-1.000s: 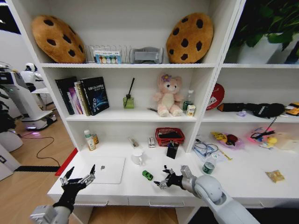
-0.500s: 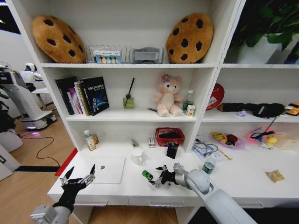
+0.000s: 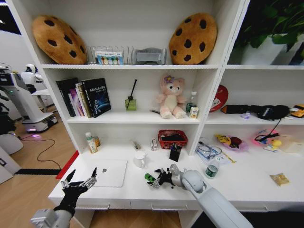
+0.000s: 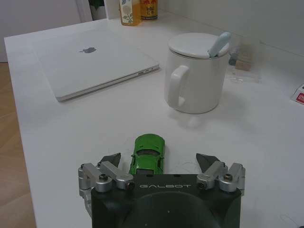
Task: Organize the objects on the table.
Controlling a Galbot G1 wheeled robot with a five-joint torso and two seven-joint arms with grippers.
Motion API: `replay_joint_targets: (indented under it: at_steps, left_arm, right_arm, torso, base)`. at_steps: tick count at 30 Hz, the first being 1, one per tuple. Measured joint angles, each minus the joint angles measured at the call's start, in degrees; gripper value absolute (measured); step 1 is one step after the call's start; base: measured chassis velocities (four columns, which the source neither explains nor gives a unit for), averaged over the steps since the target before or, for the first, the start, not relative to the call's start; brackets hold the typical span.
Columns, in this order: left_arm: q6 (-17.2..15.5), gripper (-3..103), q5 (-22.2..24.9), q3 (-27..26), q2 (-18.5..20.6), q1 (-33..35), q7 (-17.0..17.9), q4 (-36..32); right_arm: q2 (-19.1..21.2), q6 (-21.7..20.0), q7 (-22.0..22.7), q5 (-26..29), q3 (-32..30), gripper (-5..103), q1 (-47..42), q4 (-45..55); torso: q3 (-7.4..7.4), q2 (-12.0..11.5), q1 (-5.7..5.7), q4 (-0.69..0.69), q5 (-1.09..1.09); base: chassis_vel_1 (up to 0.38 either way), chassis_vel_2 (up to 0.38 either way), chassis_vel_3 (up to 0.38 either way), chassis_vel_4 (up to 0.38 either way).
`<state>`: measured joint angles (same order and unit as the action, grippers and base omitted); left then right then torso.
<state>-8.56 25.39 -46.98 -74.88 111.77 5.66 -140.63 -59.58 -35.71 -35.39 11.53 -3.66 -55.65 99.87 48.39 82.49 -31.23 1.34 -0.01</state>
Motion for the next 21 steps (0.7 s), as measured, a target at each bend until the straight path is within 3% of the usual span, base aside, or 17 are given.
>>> replay_joint_targets:
  at_steps: [3,7,15,19,21]
  left_arm:
    - [0.00,100,0.00,0.00,0.00,0.00,0.00,0.00]
    - [0.00,100,0.00,0.00,0.00,0.00,0.00,0.00]
    - [0.00,100,0.00,0.00,0.00,0.00,0.00,0.00]
    - [0.00,100,0.00,0.00,0.00,0.00,0.00,0.00]
    - [0.00,100,0.00,0.00,0.00,0.00,0.00,0.00]
  right_arm:
    - [0.01,0.00,0.17,0.20,0.30,82,0.24,-0.47]
    - [0.13,0.37,0.22,0.51,0.70,63,0.57,-1.21]
    - [-0.36,0.81,0.27,0.40,0.68,77,0.21,-1.58]
    - [-0.38,0.94,0.31,0.38,0.63,73,0.00,-1.51]
    - [-0.38,1.08,0.45,0.45,0.56,56,-0.24,-1.48]
  torso:
    - [0.00,0.00,0.00,0.00,0.00]
    - [-0.01,0.01,0.00,0.00,0.00]
    - [-0.01,0.02,0.01,0.01,0.00]
    - [-0.01,0.01,0.01,0.01,0.00]
    - [-0.01,0.02,0.01,0.00,0.00]
  base:
    - [0.000,0.000,0.000,0.000]
    - [0.000,0.000,0.000,0.000]
    - [0.000,0.000,0.000,0.000]
    - [0.000,0.000,0.000,0.000]
    - [0.000,0.000,0.000,0.000]
